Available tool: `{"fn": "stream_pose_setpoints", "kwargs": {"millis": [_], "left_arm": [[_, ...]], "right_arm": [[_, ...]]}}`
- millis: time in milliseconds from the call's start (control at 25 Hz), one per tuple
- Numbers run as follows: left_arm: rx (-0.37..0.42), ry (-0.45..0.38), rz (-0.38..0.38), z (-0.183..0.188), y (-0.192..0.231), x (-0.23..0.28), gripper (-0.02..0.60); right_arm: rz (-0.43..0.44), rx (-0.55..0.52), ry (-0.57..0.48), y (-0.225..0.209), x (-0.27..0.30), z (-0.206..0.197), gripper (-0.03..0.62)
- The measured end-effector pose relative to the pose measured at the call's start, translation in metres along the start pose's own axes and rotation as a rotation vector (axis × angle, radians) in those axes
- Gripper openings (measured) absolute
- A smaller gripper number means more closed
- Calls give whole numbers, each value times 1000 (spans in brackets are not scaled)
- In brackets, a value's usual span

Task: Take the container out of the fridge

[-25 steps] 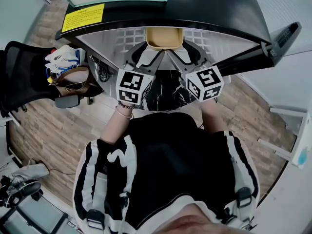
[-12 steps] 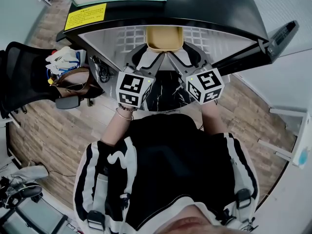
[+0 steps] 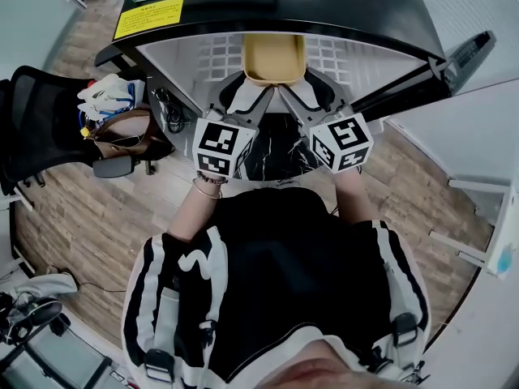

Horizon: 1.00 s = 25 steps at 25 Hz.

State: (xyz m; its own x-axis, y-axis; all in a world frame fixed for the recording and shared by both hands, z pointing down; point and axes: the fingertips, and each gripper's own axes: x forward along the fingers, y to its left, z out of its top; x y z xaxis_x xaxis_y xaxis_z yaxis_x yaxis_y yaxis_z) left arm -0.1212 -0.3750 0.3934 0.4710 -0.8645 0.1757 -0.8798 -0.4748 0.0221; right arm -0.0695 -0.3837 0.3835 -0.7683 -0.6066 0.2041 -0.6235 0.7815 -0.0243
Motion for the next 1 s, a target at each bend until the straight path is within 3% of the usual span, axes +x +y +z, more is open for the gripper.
{"fn": "stream_pose_setpoints", "kwargs": {"millis": [1000], "left_arm": [[17, -19, -16, -1, -10, -26, 229]], "right_arm": [[-17, -10, -21, 25, -16, 0, 227]]}}
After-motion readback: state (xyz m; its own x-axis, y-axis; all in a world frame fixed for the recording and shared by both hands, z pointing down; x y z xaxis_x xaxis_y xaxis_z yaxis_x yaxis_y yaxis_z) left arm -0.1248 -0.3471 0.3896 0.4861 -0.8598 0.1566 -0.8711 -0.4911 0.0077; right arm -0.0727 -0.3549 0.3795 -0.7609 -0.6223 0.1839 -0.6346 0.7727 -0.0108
